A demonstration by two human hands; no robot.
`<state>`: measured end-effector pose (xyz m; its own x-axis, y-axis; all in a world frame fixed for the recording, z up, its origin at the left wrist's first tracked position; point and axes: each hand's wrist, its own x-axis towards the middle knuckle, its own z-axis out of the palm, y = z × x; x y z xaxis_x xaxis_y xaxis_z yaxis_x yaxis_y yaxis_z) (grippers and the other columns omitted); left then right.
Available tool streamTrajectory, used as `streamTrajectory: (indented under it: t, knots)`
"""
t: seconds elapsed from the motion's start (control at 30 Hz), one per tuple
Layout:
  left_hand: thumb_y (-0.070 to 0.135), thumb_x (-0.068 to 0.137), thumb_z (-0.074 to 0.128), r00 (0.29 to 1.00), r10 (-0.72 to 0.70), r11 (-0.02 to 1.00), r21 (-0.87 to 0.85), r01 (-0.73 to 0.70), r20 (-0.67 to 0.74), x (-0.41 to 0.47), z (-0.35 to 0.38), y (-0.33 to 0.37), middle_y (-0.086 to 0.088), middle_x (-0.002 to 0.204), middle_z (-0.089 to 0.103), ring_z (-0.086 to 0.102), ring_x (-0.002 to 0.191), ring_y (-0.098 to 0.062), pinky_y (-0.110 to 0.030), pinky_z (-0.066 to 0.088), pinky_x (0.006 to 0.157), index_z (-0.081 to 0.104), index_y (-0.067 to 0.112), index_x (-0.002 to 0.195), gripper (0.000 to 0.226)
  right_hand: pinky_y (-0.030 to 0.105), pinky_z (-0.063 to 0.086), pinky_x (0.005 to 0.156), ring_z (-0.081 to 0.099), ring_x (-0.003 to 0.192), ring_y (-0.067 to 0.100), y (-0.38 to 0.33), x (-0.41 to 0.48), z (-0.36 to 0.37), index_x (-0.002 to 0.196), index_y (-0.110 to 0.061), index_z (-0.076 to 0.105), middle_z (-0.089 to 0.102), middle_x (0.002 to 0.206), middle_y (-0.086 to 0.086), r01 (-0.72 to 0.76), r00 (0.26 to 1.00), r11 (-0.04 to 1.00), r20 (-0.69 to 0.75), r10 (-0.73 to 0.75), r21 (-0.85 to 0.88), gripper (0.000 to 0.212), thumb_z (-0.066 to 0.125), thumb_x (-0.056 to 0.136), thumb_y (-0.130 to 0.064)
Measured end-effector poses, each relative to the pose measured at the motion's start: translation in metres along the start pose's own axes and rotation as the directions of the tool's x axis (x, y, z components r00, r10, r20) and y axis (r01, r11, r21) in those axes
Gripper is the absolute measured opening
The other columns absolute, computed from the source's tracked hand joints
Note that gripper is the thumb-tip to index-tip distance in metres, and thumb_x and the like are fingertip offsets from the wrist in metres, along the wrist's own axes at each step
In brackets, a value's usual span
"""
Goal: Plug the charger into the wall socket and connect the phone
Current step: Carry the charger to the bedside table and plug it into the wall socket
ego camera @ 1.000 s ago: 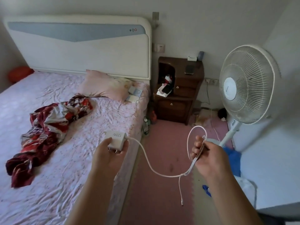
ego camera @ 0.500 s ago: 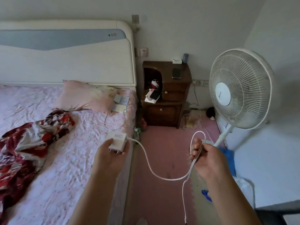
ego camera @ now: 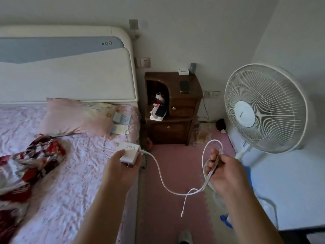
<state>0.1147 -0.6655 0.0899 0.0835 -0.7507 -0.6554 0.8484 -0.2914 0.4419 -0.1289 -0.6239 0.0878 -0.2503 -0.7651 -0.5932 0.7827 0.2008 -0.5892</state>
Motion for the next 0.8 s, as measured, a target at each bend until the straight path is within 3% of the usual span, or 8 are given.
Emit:
streamTrajectory:
  t: [0.3,0.4,0.67,0.8]
  knots:
    - [0.007,0.097,0.044,0.997,0.022,0.999,-0.035,-0.024,-0.072,0.055,0.045,-0.008,-0.017,0.129,0.051,0.052,0.117,-0.033,-0.045,0.046,0.097,0.037,0.006,0.139,0.043,0.026,0.03,0.055,0.043,0.039,0.009,-0.022,0.078,0.023,0.083,-0.012,0.059,0.052,0.054,-0.003,-0.049,0.997,0.996,0.05,0.053,-0.074,0.029,0.033,0.095,-0.006]
    - [0.007,0.097,0.044,0.996,0.04,0.999,-0.031,-0.043,-0.085,0.077,0.07,-0.012,-0.017,0.129,0.05,0.052,0.119,-0.032,-0.046,0.044,0.102,0.036,0.006,0.14,0.044,0.026,0.029,0.054,0.042,0.042,0.011,-0.041,0.109,0.035,0.083,-0.011,0.059,0.053,0.052,-0.003,-0.057,0.996,0.996,0.063,0.061,-0.073,0.029,0.033,0.097,-0.009]
    - [0.007,0.097,0.044,0.995,0.067,0.995,-0.064,-0.072,-0.076,0.12,0.122,-0.028,-0.019,0.135,0.051,0.055,0.111,-0.034,-0.046,0.047,0.092,0.037,0.007,0.139,0.043,0.025,0.028,0.056,0.037,0.054,0.013,-0.086,0.174,0.065,0.083,-0.011,0.058,0.047,0.065,0.0,-0.089,0.991,0.991,0.09,0.098,-0.097,0.031,0.031,0.098,-0.009]
    - [0.007,0.096,0.045,0.993,0.064,0.995,-0.072,-0.071,-0.097,0.136,0.14,-0.025,-0.018,0.137,0.05,0.053,0.12,-0.034,-0.046,0.047,0.093,0.039,0.007,0.137,0.041,0.026,0.03,0.056,0.039,0.052,0.013,-0.094,0.193,0.073,0.086,-0.011,0.058,0.048,0.066,0.001,-0.106,0.989,0.988,0.095,0.117,-0.114,0.026,0.034,0.098,-0.009]
